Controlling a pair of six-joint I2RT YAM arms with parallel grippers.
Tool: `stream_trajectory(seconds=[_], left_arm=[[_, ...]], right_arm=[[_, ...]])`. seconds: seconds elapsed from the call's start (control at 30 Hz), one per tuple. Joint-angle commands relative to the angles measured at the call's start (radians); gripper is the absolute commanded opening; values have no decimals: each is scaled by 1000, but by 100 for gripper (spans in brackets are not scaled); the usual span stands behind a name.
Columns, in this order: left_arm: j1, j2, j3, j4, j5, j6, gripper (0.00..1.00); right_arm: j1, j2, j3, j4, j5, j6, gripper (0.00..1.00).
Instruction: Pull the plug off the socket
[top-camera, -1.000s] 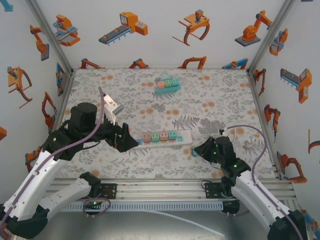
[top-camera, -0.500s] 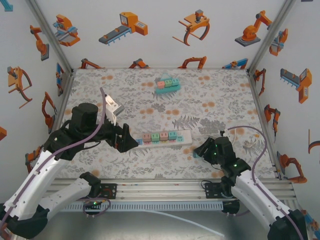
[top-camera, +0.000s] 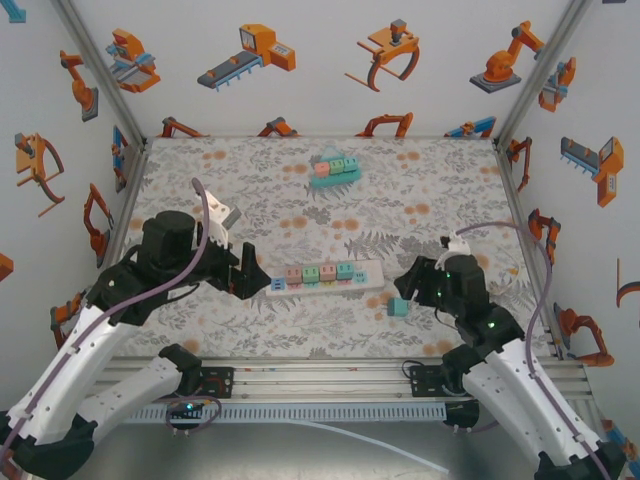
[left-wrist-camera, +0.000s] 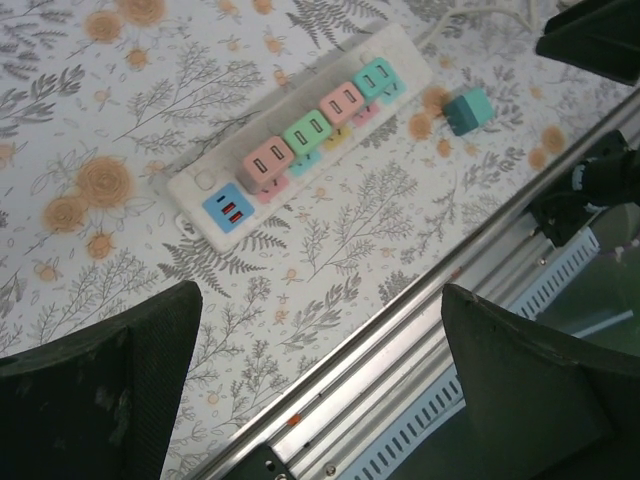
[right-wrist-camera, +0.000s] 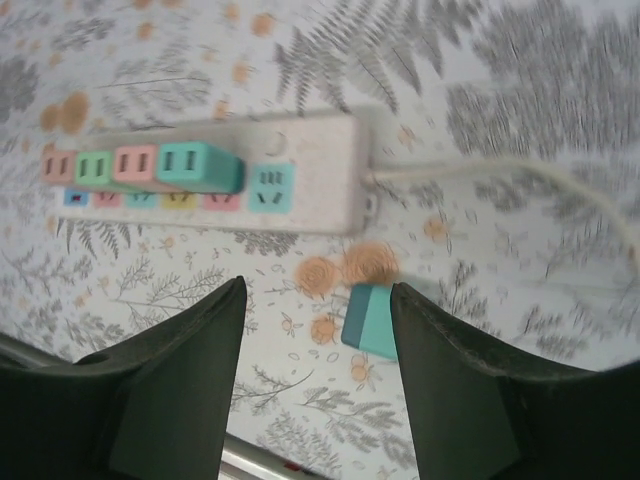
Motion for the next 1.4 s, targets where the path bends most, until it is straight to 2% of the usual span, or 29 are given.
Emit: stream_trajectory(seconds=[0.0,0.1,0.3,0.43,0.53,0.7,0.8,0.93,1.07,1.2,1.37], left_arm=[[-5,-9,-38,67,-94,-75,97],[-3,-3,-66,110,-152,-148,97],[12,75,-80,97,-205,-267,97],[27,172,-79,58,-224,-317,97],[33,242,-94,54,-223,-327,97],[41,315,-180,183,-195,-336,99],[50,371,-205,220,-183,-333,94],[57,437,-225,257,-185,-327,90],[60,498,-231,267,-197,-317,85],[60,536,-243,287,-194,-314,81],[61,600,-244,309,-173,-303,76]], right_arm=[[1,46,38,87,-167,-412,56],[1,138,72,163,-295,-616,57],[2,426,210,179,-518,-932,57],[14,566,301,131,-590,-1098,58],[31,656,362,75,-597,-1197,58],[46,787,444,-3,-654,-1277,58],[53,860,485,-56,-741,-1294,58],[93,927,504,-69,-714,-1323,58],[112,983,500,-3,-719,-1297,57],[139,1017,479,78,-601,-1292,56],[153,1038,457,155,-517,-1282,53]])
